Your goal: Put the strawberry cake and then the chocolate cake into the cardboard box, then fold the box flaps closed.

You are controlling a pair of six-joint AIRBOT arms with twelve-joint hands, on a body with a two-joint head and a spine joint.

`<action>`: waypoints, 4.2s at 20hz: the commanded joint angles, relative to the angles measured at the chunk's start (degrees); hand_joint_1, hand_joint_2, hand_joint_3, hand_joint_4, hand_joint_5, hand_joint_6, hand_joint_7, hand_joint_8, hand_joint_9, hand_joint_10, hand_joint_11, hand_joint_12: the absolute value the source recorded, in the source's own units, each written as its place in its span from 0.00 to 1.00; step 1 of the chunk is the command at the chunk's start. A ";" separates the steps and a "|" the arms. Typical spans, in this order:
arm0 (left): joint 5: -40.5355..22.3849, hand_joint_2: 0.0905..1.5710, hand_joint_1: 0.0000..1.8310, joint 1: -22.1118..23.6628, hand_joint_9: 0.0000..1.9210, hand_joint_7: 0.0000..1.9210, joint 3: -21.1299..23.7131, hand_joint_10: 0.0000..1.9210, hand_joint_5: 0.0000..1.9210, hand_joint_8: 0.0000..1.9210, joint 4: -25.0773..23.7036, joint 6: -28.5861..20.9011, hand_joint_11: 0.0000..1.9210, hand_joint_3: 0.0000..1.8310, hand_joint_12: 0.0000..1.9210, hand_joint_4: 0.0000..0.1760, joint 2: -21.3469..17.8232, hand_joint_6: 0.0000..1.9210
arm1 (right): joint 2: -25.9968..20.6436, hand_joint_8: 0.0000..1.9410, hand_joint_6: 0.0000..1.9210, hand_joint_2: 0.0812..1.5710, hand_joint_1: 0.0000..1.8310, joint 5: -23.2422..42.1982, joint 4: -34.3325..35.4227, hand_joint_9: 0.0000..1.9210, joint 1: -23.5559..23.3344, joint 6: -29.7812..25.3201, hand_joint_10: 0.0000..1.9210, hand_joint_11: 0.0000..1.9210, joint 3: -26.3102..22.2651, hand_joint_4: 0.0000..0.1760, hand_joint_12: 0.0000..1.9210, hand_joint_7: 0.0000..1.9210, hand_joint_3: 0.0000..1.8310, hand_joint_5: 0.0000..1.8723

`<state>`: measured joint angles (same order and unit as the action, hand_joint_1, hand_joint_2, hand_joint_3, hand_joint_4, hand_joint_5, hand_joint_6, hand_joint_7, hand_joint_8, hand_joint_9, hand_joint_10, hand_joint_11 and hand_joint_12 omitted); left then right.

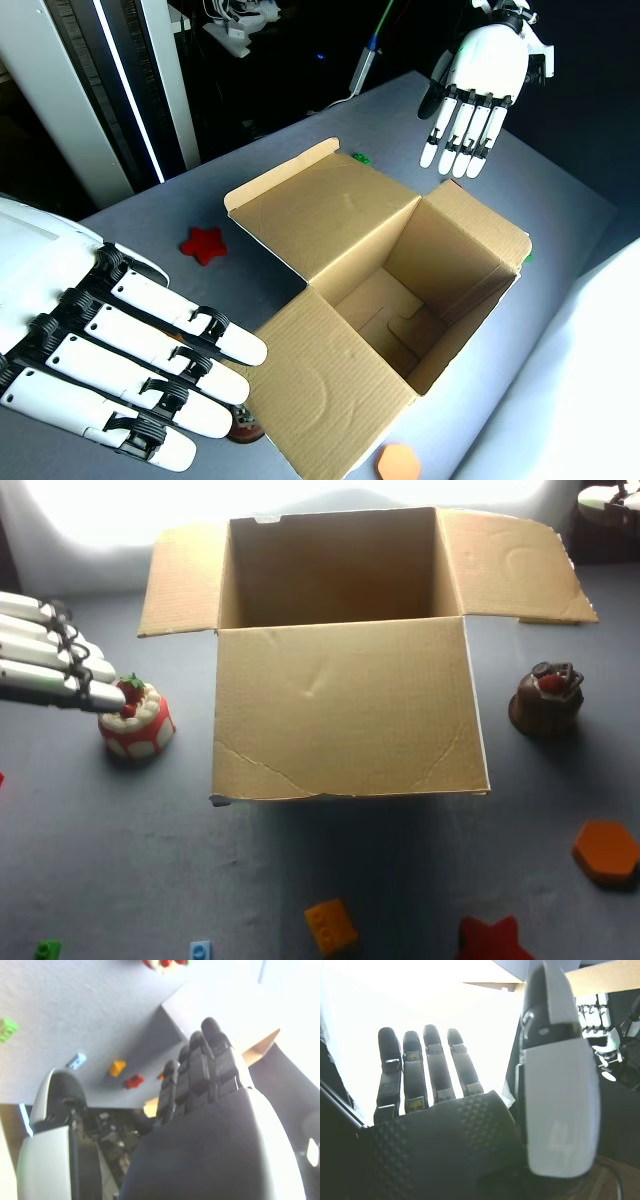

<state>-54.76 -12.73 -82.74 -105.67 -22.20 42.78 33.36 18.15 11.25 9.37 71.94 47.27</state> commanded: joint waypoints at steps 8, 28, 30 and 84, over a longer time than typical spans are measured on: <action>2.47 0.60 0.60 -5.61 0.01 0.01 -1.27 0.00 0.02 0.00 13.39 1.82 0.00 0.00 0.16 0.22 2.93 0.00 | -0.68 0.00 0.00 0.59 0.62 7.14 0.00 0.02 -0.55 0.06 0.01 0.00 0.12 0.03 0.00 0.05 0.00 0.01; 5.00 0.60 0.57 -12.14 0.05 0.02 -12.89 0.00 0.01 0.00 23.01 7.88 0.00 0.00 0.25 0.21 15.43 0.00 | -0.70 0.00 0.01 0.59 0.65 7.15 0.01 0.03 -0.52 0.06 0.01 0.01 0.13 0.00 0.00 0.06 0.00 0.02; 5.18 0.60 0.56 -12.14 0.06 0.03 -13.91 0.00 0.02 0.00 23.12 7.88 0.00 0.00 0.27 0.19 16.38 0.00 | -0.69 0.00 0.00 0.58 0.65 7.15 0.01 0.04 -0.52 0.06 0.01 0.01 0.12 0.00 0.01 0.06 0.00 0.01; 6.47 0.76 0.65 -15.60 0.43 0.43 -29.15 0.63 0.39 0.74 24.36 8.55 0.35 0.00 0.75 0.00 29.02 0.61 | -0.68 0.00 0.00 0.56 0.65 7.18 0.00 0.04 -0.57 0.05 0.00 0.00 -0.09 0.01 0.15 0.07 0.00 0.03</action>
<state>-47.18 -28.73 -111.74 -84.64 -13.58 72.36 33.43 18.37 11.33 9.37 71.92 47.11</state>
